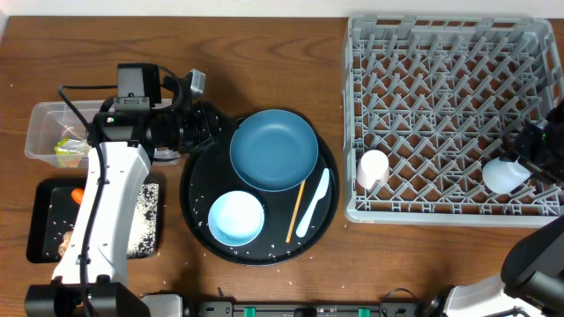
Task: Sort waste into correct bins and load items into the dishwasher rack
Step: 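Carry the blue cup with the right gripper upside down into the rack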
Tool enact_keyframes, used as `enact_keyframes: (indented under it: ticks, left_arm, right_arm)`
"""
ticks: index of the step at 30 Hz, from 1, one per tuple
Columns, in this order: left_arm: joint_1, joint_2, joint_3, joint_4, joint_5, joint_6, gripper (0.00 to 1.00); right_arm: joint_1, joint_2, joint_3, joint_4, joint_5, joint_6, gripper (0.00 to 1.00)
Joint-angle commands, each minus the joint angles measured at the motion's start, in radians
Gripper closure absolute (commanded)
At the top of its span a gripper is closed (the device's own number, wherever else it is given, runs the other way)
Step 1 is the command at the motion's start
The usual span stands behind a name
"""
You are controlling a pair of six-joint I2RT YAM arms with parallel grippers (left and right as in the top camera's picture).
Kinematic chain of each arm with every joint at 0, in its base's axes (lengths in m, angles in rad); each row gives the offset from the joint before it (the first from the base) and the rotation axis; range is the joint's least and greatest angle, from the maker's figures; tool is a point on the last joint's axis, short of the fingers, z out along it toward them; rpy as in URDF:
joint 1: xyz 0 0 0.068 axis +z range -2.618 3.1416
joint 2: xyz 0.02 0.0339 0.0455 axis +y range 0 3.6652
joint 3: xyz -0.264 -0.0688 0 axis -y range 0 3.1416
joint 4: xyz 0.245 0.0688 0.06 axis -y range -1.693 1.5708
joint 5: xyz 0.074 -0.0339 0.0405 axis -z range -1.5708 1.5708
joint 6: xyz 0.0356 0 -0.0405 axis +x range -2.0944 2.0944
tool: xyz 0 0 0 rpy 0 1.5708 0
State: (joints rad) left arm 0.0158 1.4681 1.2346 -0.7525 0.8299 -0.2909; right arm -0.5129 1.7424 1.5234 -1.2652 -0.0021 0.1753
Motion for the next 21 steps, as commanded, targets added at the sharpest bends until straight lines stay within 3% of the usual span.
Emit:
enact_keyframes:
  ticks: [1, 12, 21]
  left_arm:
    - [0.0, 0.004, 0.011, -0.003, -0.013, 0.01, 0.85]
    - [0.0, 0.004, 0.011, -0.01, -0.013, 0.011, 0.85]
    - [0.0, 0.004, 0.011, -0.011, -0.013, 0.011, 0.85]
  right_arm:
    - [0.002, 0.002, 0.027, 0.002, -0.085, -0.016, 0.81]
    - [0.002, 0.002, 0.166, -0.08, -0.085, -0.027, 0.81]
    - [0.003, 0.003, 0.163, -0.078, -0.082, -0.035, 0.84]
